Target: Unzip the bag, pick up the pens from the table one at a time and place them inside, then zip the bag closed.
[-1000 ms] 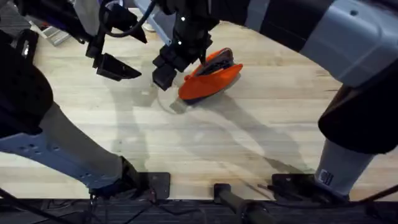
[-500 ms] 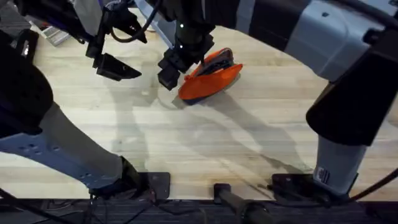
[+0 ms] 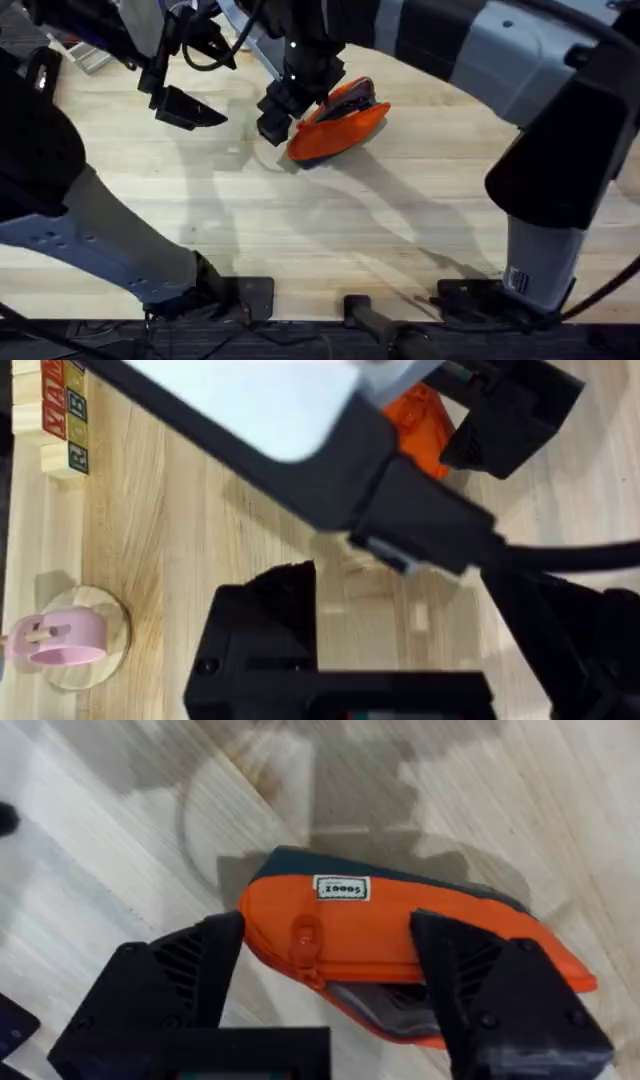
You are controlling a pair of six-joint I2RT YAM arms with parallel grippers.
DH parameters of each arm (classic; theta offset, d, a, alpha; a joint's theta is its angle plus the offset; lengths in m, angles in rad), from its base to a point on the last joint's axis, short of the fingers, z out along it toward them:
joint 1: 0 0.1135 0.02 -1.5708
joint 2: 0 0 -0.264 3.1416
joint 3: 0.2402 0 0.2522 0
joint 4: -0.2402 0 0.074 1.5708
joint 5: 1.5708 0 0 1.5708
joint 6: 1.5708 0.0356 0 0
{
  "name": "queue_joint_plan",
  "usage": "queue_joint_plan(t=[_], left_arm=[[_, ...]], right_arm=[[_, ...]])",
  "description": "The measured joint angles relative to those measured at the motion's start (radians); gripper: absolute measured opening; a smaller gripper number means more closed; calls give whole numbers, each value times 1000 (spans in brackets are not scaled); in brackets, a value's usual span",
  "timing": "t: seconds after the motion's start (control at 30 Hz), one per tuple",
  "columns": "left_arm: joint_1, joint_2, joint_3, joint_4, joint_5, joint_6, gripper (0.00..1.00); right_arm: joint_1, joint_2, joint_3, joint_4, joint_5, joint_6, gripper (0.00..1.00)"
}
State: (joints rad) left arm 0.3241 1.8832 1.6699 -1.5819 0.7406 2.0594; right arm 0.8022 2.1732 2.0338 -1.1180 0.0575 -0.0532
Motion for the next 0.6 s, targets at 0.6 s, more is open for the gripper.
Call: queue_joint_plan(t=[0.6], left_arm=[[0,0,0,0,0,0,994]], right_arm=[[-7,0,0,-24,3,-4,743]])
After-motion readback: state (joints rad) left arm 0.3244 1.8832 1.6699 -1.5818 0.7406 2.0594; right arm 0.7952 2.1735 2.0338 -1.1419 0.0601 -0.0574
